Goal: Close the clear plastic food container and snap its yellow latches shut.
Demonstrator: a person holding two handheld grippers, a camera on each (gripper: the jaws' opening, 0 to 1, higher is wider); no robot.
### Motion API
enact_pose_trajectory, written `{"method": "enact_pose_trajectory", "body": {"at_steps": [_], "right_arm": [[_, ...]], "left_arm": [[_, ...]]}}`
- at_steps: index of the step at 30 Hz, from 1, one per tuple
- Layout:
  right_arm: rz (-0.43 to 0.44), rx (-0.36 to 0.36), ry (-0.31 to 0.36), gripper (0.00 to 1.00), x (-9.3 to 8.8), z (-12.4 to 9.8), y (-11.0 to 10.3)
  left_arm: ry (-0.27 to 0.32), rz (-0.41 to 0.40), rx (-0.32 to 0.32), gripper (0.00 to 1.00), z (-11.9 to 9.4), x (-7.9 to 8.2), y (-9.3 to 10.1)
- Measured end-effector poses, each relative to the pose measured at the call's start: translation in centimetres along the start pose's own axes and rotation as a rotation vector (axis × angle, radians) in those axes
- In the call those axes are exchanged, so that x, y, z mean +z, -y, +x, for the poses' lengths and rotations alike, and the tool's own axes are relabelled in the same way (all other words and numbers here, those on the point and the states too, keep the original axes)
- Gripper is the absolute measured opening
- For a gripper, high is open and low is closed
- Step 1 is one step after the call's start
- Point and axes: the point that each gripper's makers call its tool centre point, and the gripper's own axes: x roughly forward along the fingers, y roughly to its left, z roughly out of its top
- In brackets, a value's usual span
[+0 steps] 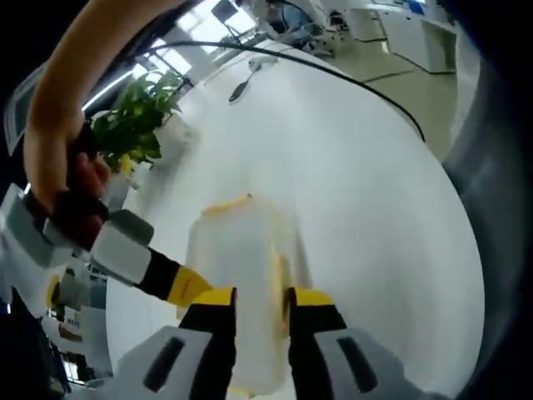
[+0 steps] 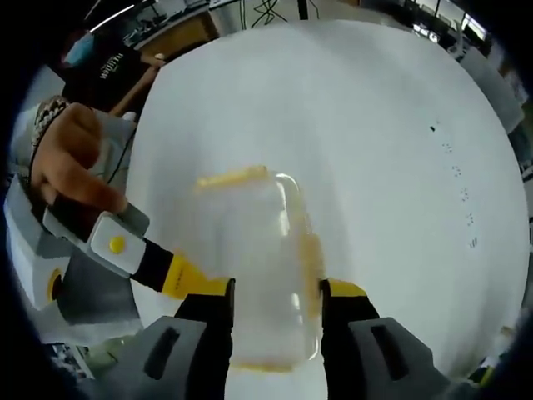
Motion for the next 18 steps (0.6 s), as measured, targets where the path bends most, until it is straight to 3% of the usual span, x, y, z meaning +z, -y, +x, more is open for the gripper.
{"method": "enact_pose_trajectory", "body": {"at_steps": [9, 10, 11, 18], "right_arm": [[-0.056, 0.083, -0.009, 0.38, -0.05, 0.22, -0.28], [-0.085, 0.126, -0.011, 0.37, -0.08, 0.31, -0.75], [-0.063, 0.100, -0.011, 0.36, 0.02, 0.28, -0.32], [-0.106, 0.117, -0.040, 0.35, 0.04, 0.09, -0.38]], "left_arm": [[0.002, 0.031, 0.011, 0.19, 0.11, -0.17, 0.11], [0.003, 0.031, 0.010, 0.19, 0.10, -0.17, 0.12], [0.002, 0.027, 0.006, 0.19, 0.10, -0.20, 0.21], [0.012, 0.033, 0.016, 0.19, 0.20, -0.12, 0.22]]}}
